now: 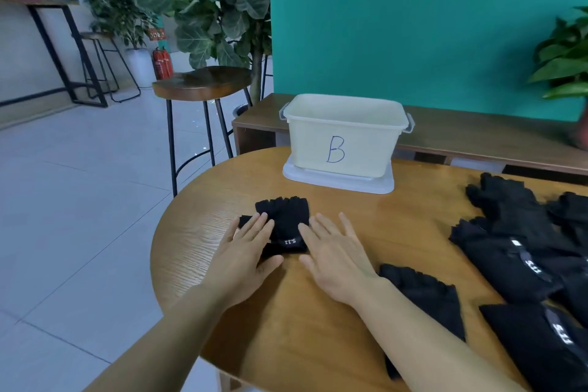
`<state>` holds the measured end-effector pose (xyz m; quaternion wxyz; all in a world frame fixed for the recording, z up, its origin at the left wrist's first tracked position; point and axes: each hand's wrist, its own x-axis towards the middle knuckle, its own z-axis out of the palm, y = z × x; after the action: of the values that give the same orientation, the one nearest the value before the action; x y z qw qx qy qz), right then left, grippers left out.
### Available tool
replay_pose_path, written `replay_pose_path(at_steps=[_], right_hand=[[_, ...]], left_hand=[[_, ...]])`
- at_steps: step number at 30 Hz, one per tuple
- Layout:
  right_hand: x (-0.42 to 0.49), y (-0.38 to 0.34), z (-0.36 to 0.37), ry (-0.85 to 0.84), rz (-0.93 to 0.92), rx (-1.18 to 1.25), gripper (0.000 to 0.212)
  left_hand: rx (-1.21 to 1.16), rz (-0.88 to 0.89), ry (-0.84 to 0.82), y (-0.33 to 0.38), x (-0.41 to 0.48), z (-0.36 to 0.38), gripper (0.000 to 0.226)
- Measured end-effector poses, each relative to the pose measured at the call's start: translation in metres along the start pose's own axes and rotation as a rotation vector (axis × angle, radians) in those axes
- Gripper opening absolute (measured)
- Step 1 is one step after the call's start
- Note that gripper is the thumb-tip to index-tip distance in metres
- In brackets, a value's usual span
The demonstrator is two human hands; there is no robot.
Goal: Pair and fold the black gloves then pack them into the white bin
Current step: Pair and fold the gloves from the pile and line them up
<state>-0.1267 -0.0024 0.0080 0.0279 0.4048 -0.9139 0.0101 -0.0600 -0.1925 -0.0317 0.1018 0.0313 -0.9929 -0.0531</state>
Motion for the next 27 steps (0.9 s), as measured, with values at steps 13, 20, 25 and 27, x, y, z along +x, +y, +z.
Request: replay_pose_path(at_steps=[13,20,25,27], right_hand=[[0.028,-0.006,0.014,0.009,-0.024,0.014,0.030],[-0.003,-0.005,0.008,-0.002,0.008,0.011,0.030],[-0.036,-0.002,-0.005,-0.017,0.057,0.081,0.032],[-0.047,0.000,-0.012,-0.003,0.084,0.135,0.030]], left_hand=[[-0.102,-0.068,-0.028,0.002,0.006,0.014,0.099],[-0.077,-0.040,-0.045,0.023,-0.018,0.001,0.082],[-0.075,0.031,0.047,0.042,-0.035,-0.013,0.060],[-0.067,0.071,0.085,0.051,-0.039,-0.019,0.053]])
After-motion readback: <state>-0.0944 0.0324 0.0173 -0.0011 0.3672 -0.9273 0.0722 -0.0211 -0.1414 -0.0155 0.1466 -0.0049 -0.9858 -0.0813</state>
